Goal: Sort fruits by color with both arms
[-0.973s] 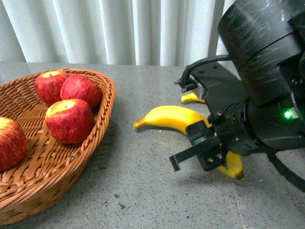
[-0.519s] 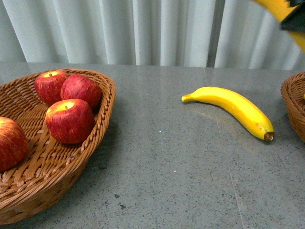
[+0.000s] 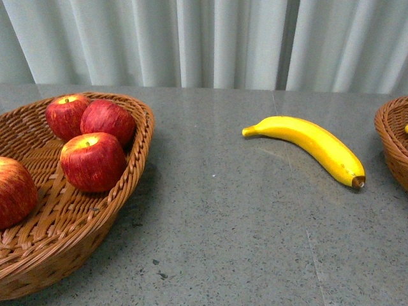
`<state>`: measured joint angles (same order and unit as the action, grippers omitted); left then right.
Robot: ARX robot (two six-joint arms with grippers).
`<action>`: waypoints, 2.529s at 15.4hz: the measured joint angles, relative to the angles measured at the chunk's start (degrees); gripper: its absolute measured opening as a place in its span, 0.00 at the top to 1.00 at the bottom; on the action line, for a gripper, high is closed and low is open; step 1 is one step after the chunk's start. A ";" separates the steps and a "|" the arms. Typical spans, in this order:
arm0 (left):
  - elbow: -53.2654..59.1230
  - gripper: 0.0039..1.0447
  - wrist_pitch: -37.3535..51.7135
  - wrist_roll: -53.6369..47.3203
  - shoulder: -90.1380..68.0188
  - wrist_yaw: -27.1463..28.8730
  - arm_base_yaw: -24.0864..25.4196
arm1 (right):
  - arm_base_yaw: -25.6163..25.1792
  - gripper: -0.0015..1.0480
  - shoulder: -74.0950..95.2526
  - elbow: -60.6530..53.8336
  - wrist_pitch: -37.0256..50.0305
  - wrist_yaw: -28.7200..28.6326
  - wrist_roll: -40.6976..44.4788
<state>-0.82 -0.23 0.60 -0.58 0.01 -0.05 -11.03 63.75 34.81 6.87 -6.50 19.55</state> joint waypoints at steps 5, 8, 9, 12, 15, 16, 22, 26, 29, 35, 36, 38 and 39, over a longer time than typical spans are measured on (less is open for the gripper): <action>0.00 0.06 0.02 0.02 0.00 0.00 0.00 | -6.29 0.70 3.45 -3.21 1.07 -1.92 9.25; 0.00 0.06 0.00 0.00 0.00 0.02 0.00 | -6.29 0.47 4.20 -3.21 1.73 -1.95 10.36; 0.00 0.06 0.02 0.00 0.00 0.00 0.00 | -6.27 0.36 4.00 -3.19 1.60 -2.08 10.34; 0.00 0.06 0.02 0.00 0.00 0.02 0.00 | -5.64 0.05 2.34 -2.69 0.55 -2.64 9.11; 0.00 0.06 0.02 0.00 0.00 0.02 0.00 | -0.11 0.06 -1.60 2.16 -2.03 -3.21 3.72; 0.00 0.06 0.02 0.00 0.00 0.02 0.00 | 4.07 0.06 -1.68 5.05 -2.51 -2.36 1.16; 0.00 0.06 0.02 0.00 0.00 0.00 0.00 | 31.10 0.06 22.08 27.74 -4.07 6.43 -7.74; 0.00 0.06 0.02 0.00 0.00 0.02 0.00 | 32.98 0.06 36.41 37.90 -8.72 6.23 -8.79; 0.00 0.06 0.00 0.00 0.00 0.02 0.00 | 33.22 0.06 44.65 44.37 -12.76 5.73 -7.89; 0.00 0.06 0.00 0.00 0.00 0.02 0.00 | 31.26 0.06 55.76 55.34 -20.94 4.37 -0.59; 0.00 0.06 0.00 0.00 0.00 0.02 0.00 | 30.38 0.06 57.42 57.81 -22.27 4.83 0.09; 0.00 0.06 0.02 0.00 0.00 0.00 0.00 | 29.42 0.06 59.71 61.81 -24.81 4.90 1.14; 0.00 0.06 0.00 0.00 0.00 0.00 0.00 | 28.87 0.06 60.46 63.25 -26.08 4.59 1.68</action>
<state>-0.82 -0.23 0.60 -0.58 0.01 -0.05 17.85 124.20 98.06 -19.20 -1.91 21.23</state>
